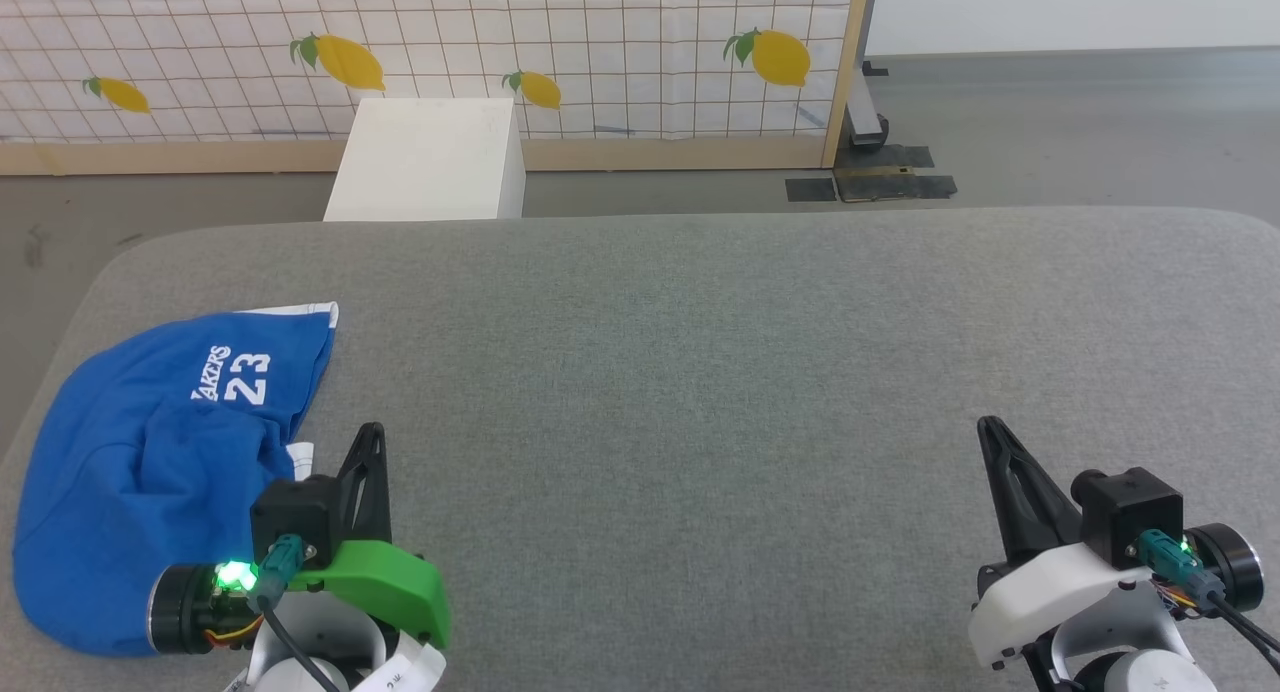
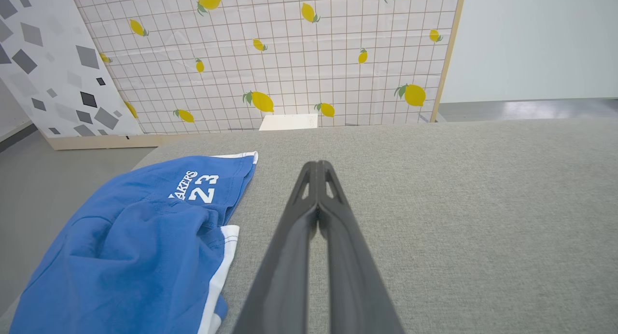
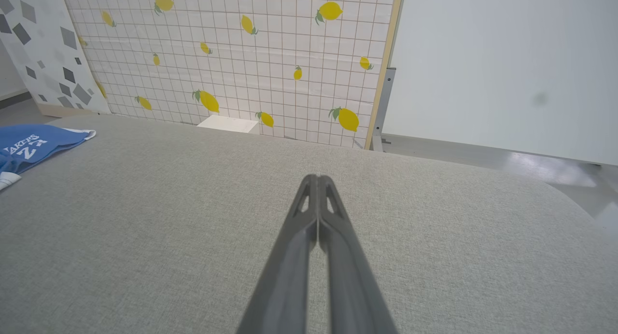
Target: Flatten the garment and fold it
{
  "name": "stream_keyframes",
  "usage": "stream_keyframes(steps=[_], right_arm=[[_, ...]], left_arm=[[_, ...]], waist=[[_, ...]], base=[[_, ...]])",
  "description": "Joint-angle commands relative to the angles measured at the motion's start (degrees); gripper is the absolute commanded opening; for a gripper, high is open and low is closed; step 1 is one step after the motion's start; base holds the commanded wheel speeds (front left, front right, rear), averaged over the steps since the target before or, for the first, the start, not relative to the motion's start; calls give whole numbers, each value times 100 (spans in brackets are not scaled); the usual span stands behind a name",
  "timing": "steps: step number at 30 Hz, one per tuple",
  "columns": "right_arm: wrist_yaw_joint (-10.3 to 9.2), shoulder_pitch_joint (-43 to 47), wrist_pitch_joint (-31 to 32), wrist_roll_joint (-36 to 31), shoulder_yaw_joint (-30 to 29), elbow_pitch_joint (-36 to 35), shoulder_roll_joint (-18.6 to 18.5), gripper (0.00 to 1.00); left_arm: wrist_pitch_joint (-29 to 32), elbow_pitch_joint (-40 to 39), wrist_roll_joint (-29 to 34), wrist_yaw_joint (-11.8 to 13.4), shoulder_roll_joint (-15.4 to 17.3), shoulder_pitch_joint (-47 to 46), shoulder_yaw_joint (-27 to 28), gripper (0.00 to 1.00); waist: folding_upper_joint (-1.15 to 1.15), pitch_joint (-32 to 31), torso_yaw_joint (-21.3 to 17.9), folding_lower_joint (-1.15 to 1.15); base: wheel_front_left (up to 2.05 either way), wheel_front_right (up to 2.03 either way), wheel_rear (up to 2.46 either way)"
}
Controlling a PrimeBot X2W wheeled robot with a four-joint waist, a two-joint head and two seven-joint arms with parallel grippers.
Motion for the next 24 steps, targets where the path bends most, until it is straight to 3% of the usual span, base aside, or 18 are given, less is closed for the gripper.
stream_keyframes(steps=[1,24], right_arm=[[-10,-86,-1,-38,7,-30,15,0],[-10,-86,-1,-38,7,-30,15,0]], left_arm=[[8,-17,74,38,-22,72,17,0],[8,-17,74,38,-22,72,17,0]], waist=[[0,0,0,0],[0,0,0,0]], base=[[0,0,0],[0,0,0]])
